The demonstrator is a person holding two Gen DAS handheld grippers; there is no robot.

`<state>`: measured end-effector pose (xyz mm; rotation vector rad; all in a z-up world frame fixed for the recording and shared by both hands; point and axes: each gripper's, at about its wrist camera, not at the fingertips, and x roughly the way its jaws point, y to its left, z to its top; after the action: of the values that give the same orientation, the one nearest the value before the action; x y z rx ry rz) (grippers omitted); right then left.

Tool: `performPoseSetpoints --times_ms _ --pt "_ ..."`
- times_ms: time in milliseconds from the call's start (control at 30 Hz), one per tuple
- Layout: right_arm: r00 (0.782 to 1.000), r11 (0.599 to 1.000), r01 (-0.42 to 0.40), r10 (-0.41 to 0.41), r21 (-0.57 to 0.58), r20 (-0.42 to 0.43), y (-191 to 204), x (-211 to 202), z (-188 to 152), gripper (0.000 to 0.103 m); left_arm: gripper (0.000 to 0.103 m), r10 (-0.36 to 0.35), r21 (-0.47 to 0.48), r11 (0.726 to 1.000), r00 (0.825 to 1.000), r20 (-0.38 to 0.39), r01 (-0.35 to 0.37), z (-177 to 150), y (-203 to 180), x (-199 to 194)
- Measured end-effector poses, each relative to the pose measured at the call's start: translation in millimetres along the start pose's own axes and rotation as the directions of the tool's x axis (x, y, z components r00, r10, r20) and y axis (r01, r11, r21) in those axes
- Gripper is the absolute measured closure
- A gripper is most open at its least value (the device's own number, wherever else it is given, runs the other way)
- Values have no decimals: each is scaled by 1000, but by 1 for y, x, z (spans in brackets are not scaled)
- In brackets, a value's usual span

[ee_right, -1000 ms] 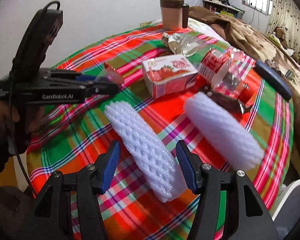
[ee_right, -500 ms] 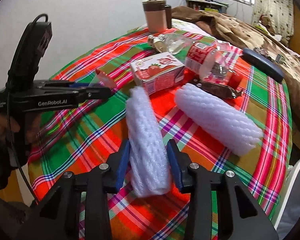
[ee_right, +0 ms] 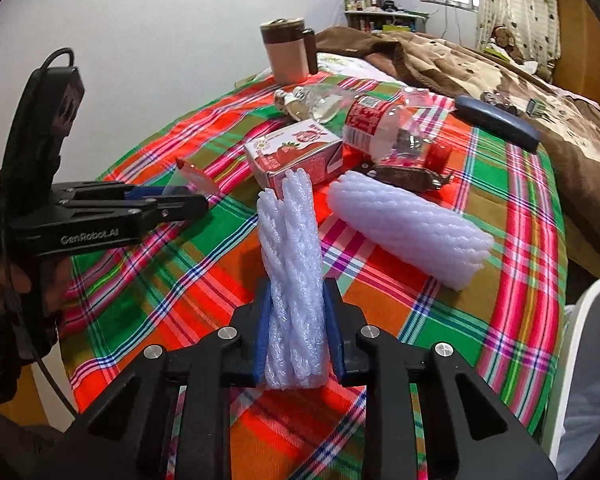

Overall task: Collect trash
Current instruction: 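Carry the cup and foam sleeve over the white bin with both tools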

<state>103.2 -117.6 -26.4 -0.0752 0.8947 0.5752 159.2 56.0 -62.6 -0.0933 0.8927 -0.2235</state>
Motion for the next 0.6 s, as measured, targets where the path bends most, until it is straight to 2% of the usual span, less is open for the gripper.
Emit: performPoseSetpoints --times_ms 233,500,600 --pt "995 995 62 -68 75 79 -15 -27 -6 78 72 -29 63 998 999 39 27 5 -33 -19" --pt "984 984 113 -130 135 119 -37 -54 -18 78 72 -71 138 989 995 71 61 14 -79 -29" --pt "979 979 122 -146 166 141 -45 -65 -23 78 72 -63 163 985 995 72 51 14 -93 -29"
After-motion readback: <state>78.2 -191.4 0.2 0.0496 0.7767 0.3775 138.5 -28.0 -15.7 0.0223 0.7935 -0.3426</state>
